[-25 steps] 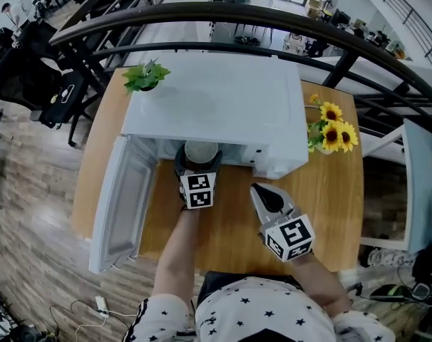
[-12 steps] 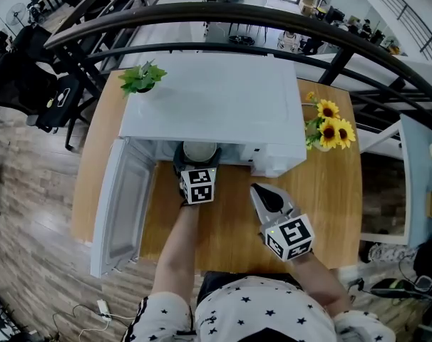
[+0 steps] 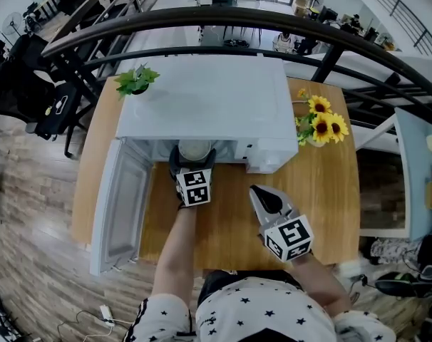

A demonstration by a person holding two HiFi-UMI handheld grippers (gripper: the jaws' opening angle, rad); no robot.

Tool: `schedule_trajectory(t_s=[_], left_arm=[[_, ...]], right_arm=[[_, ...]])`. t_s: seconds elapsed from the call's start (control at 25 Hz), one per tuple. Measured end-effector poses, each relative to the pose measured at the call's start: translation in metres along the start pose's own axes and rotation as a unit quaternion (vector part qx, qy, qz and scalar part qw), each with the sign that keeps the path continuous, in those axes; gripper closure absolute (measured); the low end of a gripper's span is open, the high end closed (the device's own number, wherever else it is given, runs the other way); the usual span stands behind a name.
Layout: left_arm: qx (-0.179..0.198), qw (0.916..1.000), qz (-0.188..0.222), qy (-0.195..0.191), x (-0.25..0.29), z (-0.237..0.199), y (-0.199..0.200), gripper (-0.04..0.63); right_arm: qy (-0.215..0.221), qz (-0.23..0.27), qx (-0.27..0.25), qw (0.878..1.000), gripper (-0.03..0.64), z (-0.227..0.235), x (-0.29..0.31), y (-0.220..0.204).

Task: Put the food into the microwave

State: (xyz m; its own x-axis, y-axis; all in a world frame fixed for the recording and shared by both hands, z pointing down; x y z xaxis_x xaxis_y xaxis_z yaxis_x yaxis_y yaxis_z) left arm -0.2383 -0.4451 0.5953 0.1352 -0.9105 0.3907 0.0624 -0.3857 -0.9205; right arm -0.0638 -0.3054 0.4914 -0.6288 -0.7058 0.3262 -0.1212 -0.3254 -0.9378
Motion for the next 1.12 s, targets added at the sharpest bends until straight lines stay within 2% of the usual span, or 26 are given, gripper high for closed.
schedule_trajectory(t_s=[0.28,0.52,0.72,0.8,0.88,0.92,1.12], left_arm=[[-0.019,0.9996,0.014,0.013,-0.032,0.003,0.003,0.104],[-0.011,0.9998,0.009,-0.013,-0.079,0.028,-0.003,0.105],[-0.031,0.999,0.02,-0.026,-0.119,0.044,-0.006,0.11],[-0.032,0.9988,0.031,-0.018,-0.135,0.046,-0.006,0.155],[-0.034,0.9986,0.04,-0.007,-0.149,0.048,-0.006,0.274],[-0.035,0.9984,0.044,-0.003,-0.156,0.048,-0.005,0.311],[-0.035,0.997,0.069,0.006,-0.19,0.055,0.005,0.444]], right_arm=[[0.001,0.009,-0.002,1.0,0.612,-0.011,-0.02,0.0],[0.003,0.02,-0.006,1.0,0.612,-0.027,-0.043,0.0],[0.01,0.025,-0.006,1.0,0.612,-0.041,-0.06,-0.003],[0.012,0.027,-0.007,1.0,0.612,-0.046,-0.066,-0.005],[0.013,0.029,-0.009,0.999,0.612,-0.05,-0.072,-0.007],[0.014,0.03,-0.009,0.999,0.612,-0.052,-0.075,-0.008],[0.015,0.038,-0.013,0.999,0.612,-0.062,-0.09,-0.008]])
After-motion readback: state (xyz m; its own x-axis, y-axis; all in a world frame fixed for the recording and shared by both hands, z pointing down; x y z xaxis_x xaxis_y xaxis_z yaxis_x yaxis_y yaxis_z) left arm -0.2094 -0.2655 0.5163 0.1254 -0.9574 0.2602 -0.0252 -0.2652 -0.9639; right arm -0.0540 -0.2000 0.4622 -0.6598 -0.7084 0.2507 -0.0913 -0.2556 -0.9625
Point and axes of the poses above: the fingertips, and each gripper's own axes: x forward along the fingers, z to its right, y out of its top, the point moved 1 cm from there along -x, backward along the fingers, and after that the axes turned 5 degrees about -y, right-handed, at the moved point
